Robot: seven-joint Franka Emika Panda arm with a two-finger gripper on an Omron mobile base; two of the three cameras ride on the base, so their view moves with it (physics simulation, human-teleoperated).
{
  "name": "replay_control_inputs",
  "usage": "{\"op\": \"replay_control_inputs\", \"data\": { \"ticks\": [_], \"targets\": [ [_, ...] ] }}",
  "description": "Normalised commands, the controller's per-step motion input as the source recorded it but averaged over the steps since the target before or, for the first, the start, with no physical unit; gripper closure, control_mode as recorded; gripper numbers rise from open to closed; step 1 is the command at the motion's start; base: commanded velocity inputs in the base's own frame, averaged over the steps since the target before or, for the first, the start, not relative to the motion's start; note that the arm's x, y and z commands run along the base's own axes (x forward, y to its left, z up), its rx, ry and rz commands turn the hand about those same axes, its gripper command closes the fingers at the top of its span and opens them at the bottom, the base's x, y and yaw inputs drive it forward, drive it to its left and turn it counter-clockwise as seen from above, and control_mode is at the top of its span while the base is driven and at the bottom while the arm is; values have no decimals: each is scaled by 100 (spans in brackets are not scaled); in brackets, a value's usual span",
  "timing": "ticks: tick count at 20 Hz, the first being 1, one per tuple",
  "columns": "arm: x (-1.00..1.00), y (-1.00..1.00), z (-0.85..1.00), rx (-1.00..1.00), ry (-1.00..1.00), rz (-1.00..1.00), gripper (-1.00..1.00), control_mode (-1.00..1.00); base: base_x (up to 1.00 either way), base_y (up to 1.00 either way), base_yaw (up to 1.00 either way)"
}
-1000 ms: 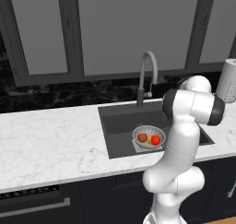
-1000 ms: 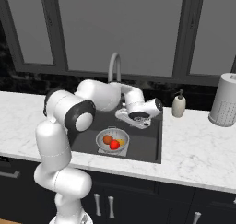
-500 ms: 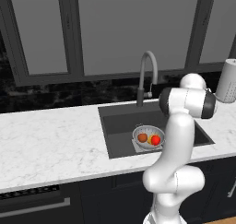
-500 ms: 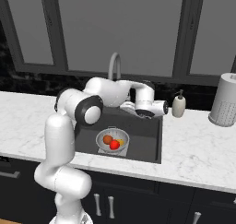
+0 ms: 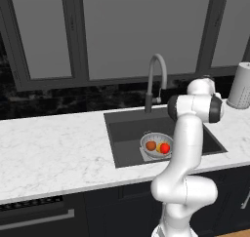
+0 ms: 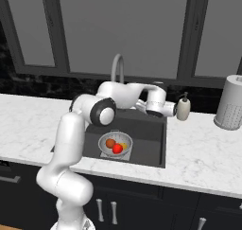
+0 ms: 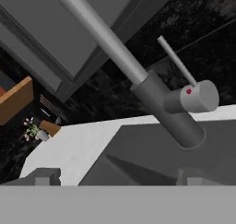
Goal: Put the colander in the sink, put the mango, orange, apple in the colander, and turn on the sink faucet and pour water over the colander.
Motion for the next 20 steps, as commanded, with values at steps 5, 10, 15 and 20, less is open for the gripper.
{"op": "replay_control_inputs", "data": {
  "ticks": [5, 10, 15, 20],
  "targets": [
    [24, 1, 0, 1, -8, 0, -100, -100, 0, 0, 0],
    [13, 14, 1, 0, -11, 0, -100, -100, 0, 0, 0],
    [11, 23, 0, 0, -10, 0, -100, -100, 0, 0, 0],
    [42, 15, 0, 0, -4, 0, -100, -100, 0, 0, 0]
  ]
}}
